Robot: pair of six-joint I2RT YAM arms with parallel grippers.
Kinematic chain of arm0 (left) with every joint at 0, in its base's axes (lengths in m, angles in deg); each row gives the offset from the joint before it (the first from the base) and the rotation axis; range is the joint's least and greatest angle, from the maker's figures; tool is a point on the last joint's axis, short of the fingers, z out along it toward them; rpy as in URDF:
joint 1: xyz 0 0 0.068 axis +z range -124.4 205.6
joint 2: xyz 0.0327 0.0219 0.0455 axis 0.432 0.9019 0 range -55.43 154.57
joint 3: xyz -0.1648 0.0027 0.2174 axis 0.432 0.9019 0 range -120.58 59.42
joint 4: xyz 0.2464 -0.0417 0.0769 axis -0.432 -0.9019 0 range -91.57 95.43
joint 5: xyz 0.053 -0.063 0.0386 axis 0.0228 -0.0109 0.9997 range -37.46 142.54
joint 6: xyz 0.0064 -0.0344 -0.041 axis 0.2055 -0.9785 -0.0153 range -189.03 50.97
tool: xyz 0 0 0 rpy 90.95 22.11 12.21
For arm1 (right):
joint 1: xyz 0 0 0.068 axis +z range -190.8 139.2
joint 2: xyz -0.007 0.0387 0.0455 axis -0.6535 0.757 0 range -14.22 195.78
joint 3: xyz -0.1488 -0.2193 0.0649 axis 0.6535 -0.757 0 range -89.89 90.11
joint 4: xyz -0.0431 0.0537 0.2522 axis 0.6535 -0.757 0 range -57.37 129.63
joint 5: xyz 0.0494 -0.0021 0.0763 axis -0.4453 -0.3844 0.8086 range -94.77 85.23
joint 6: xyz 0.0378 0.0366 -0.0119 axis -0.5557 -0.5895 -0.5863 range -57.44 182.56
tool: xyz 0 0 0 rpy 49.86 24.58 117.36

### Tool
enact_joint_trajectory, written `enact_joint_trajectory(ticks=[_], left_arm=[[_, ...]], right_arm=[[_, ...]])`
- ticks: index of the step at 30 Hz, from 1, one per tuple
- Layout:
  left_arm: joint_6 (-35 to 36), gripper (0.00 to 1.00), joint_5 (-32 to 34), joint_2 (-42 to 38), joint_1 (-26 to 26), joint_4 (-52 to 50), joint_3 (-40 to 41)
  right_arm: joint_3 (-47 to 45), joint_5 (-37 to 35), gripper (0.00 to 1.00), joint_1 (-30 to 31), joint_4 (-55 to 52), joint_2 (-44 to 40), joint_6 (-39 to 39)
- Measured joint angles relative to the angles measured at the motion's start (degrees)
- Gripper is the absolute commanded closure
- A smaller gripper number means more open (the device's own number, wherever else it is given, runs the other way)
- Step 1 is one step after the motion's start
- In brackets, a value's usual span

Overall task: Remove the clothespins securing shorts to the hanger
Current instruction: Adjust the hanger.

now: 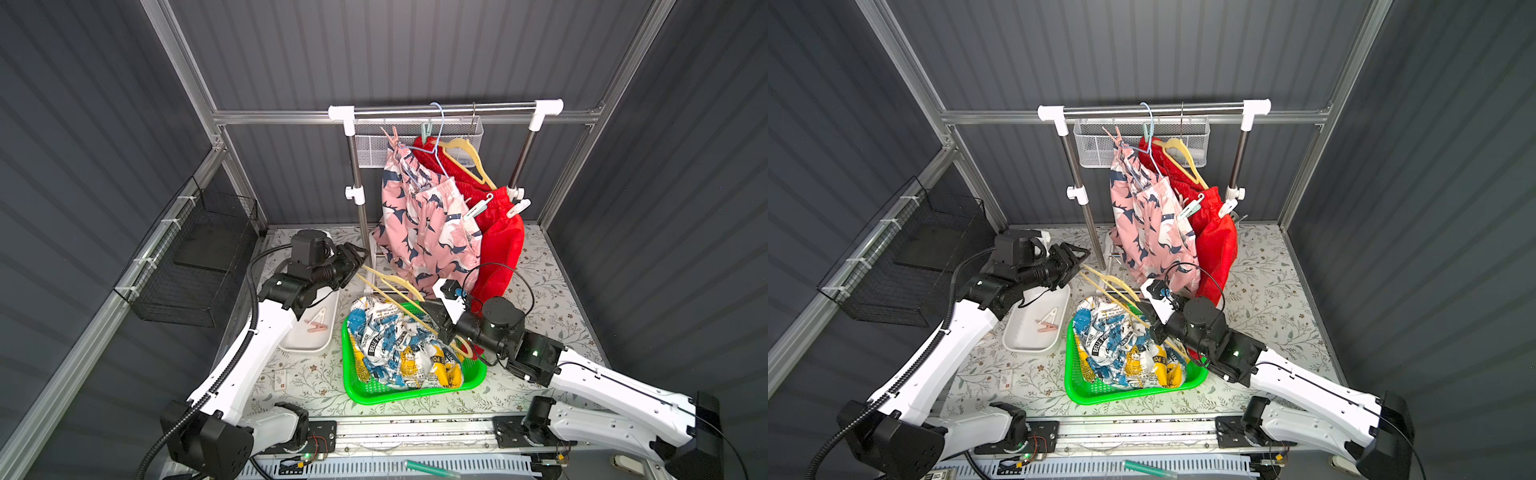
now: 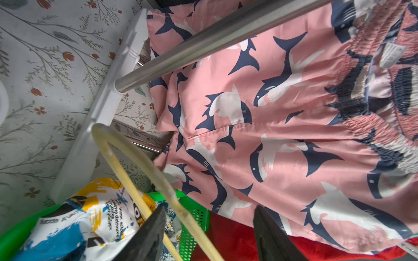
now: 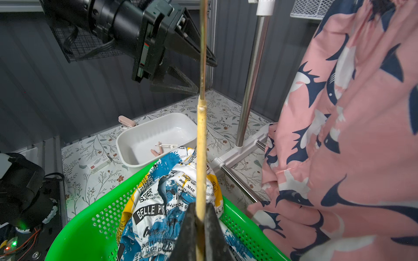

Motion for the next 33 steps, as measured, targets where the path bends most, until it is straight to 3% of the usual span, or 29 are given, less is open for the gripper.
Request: enact_joint_trajectory(ticks=[5,15,26,33], left_arm=[[-6.03,0.39,-2.08,-0.52,0.0,7.04,3.91],[-16.57,0.59,0.17,-3.65,0.0,19.54,11.85],[-22.27,0.74,4.55,-6.32,0.0,25.16,15.69],[-24.17,0.77,5.44,-6.36,0.0,27.69,17.14]], right_arm=[[0.0,0.76,1.0,-0.09,1.62,0.37,-1.27],[0.0,1.25,1.0,-0.09,3.93,1.92,-2.84],[0.0,1.25,1.0,-0.09,7.13,3.67,-4.09],[-0.09,1.51,1.0,-0.09,8.92,4.28,-4.96]])
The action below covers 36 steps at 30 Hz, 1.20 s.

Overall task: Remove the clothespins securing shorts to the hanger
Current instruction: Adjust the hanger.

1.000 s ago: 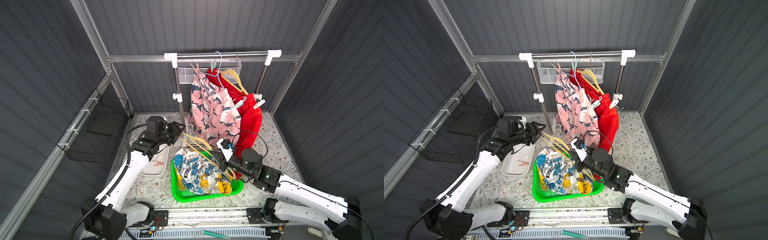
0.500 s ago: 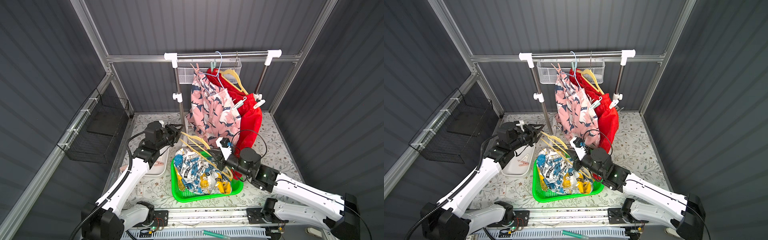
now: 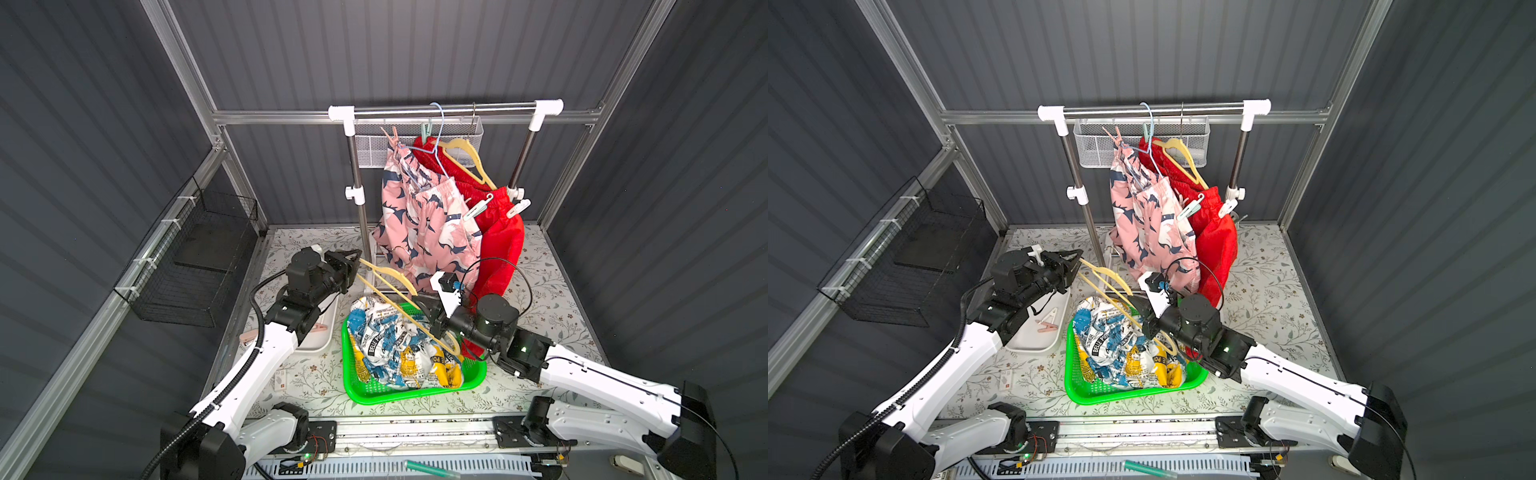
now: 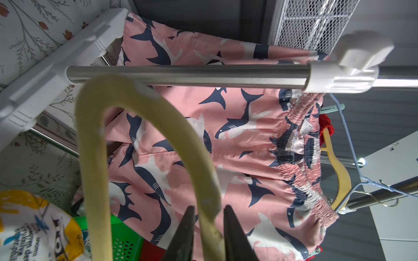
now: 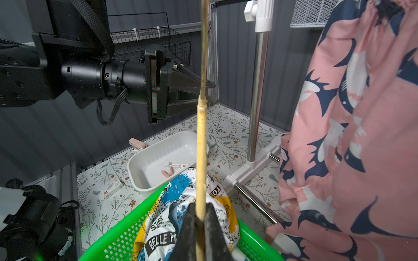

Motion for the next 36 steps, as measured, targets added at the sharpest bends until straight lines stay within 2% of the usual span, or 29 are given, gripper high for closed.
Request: enact_joint_trajectory(ticks=[14,22,26,31,36], left_arm=[[-3.76,0.91,1.92,0.04,0.0,2.21,0.96],[-4.33,0.98,3.3,-0.02,0.0,2.1,1.29],[-4.83,0.99,4.44,-0.57,0.0,1.92,1.29],[-5.4,0.99,4.92,-1.14,0.0,1.9,1.27],[-5.44,0.98,4.81,-1.07,0.0,1.25,0.79]], right_arm=[[-0.26,1.09,0.99,0.0,2.34,2.49,-1.25],[-2.32,1.46,0.7,0.0,4.81,2.1,-1.68],[-4.48,1.68,0.66,-0.02,5.25,0.04,-2.08],[-6.93,2.12,0.65,-0.55,4.55,-3.45,-2.19],[-9.11,2.97,0.71,-2.43,0.79,-7.91,-1.62]])
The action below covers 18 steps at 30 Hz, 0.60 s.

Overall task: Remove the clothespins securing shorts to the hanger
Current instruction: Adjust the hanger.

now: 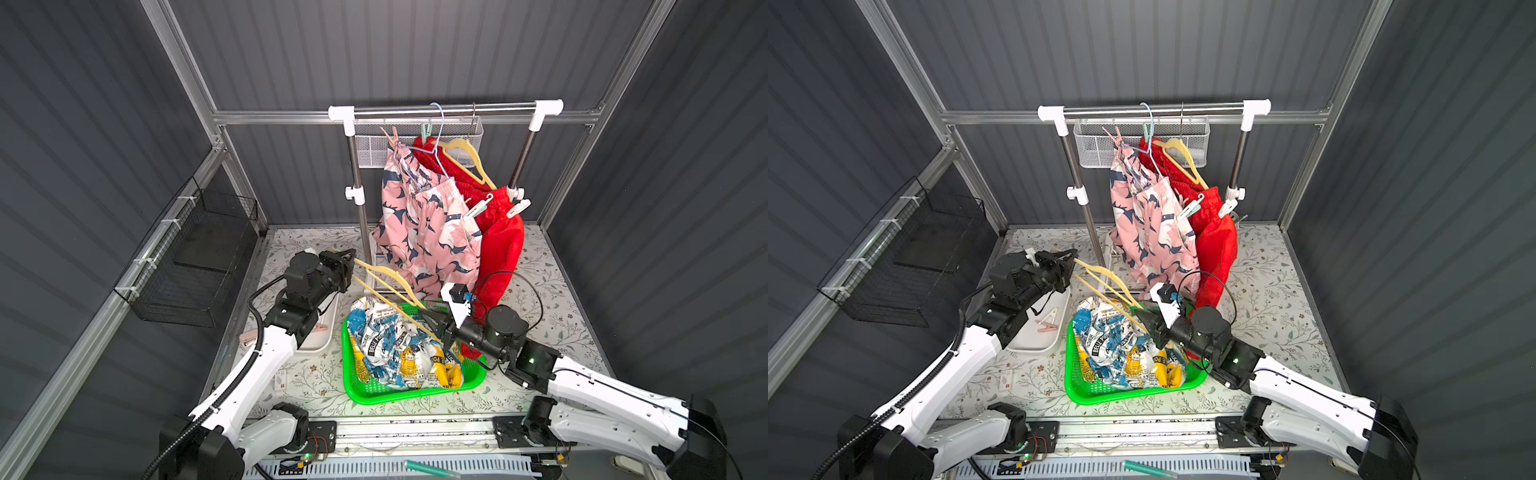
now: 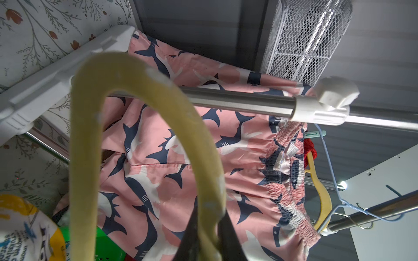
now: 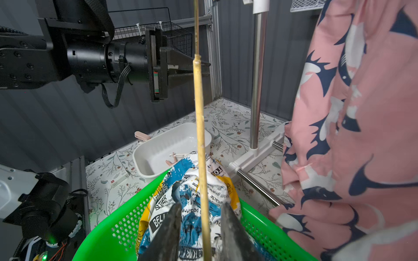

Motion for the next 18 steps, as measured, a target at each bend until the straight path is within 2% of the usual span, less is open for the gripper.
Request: enact_joint_trajectory(ticks=[7,11,16,18], left_arm=[[0.02,0.97,-1.75,1.53,0.04,0.04,-2.36],[0.02,0.97,-2.71,2.38,0.13,-0.04,-2.78],[0.04,0.96,-3.32,2.69,0.42,-0.39,-3.52],[0.2,0.95,-3.43,2.73,0.59,-0.72,-3.85]], right_arm=[[-2.38,3.1,0.73,-3.52,-5.31,-5.9,0.7],[-2.38,4.76,0.82,-3.96,-7.52,-6.05,1.55],[-2.38,6.4,0.98,-4.17,-8.63,-5.95,2.19],[-2.38,6.67,1.0,-4.24,-8.83,-6.03,2.67]])
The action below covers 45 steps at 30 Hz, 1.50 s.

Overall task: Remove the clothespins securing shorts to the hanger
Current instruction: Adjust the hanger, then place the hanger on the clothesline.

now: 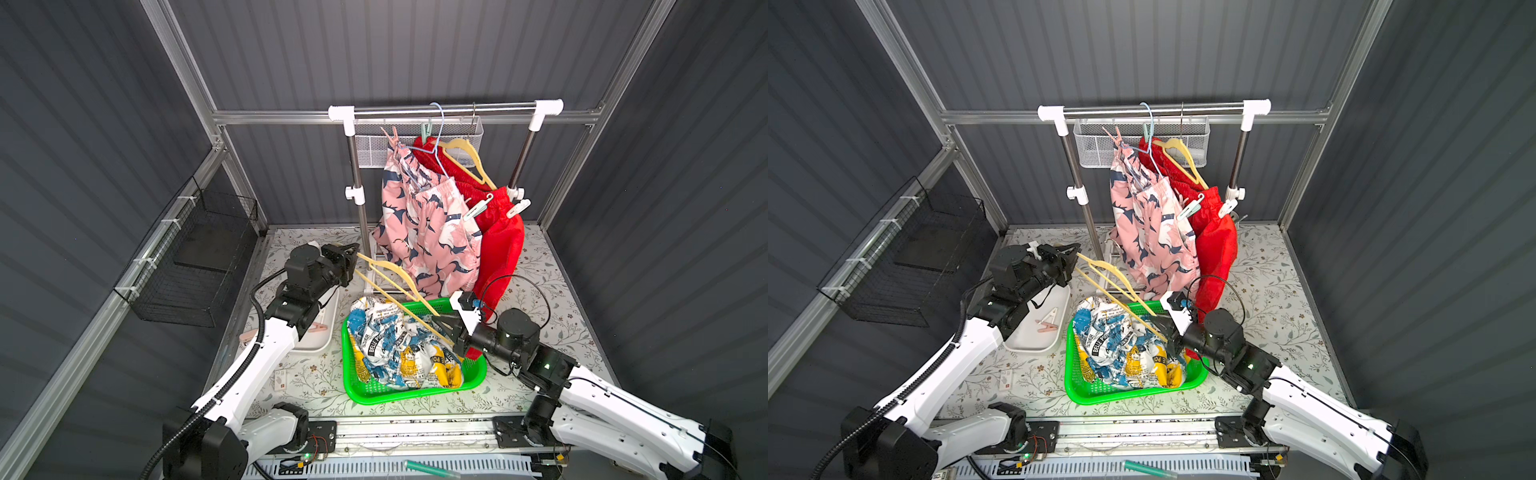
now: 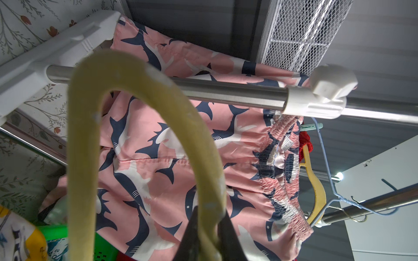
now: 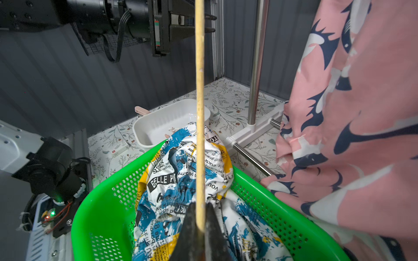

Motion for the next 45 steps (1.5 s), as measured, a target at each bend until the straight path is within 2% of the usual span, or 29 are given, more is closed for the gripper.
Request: enact_joint_trajectory(ticks=[3,7,10,12,17,23,31,39,45], left_arm=[[0.09,0.89,-0.66,0.02,0.09,-0.31,-0.37],[0.42,0.51,-1.09,0.22,0.17,-0.79,-1.09],[2.16,0.28,-1.01,0.74,0.31,-1.68,-2.67],[4.28,0.16,-0.96,0.85,0.31,-3.02,-3.96],[13.6,0.02,-0.98,1.14,0.31,-10.14,-10.03],[27.36,0.0,0.0,1.01,0.31,-19.37,-15.65],[44.74,0.0,5.55,0.98,0.31,-33.27,-19.32],[59.74,0.0,7.93,1.77,0.31,-40.5,-21.46],[68.28,0.0,9.79,1.81,0.31,-42.38,-19.5]], right_arm=[[0.0,0.26,1.0,0.0,-0.28,-0.68,0.15],[0.37,0.57,1.0,0.0,-3.1,-2.69,0.35],[2.23,0.55,1.0,0.0,-7.48,-3.8,0.35],[4.39,0.33,1.0,0.0,-10.84,-4.37,0.35],[12.37,-2.34,1.0,0.0,-20.31,-5.6,0.09],[25.24,-7.04,1.0,-0.02,-33.59,-3.43,-0.35],[37.27,-13.2,1.0,-0.22,-48.59,1.18,-0.57],[50.69,-16.35,1.0,-3.52,-53.7,11.39,0.59],[61.77,-17.33,1.0,-4.94,-55.43,19.34,3.13]])
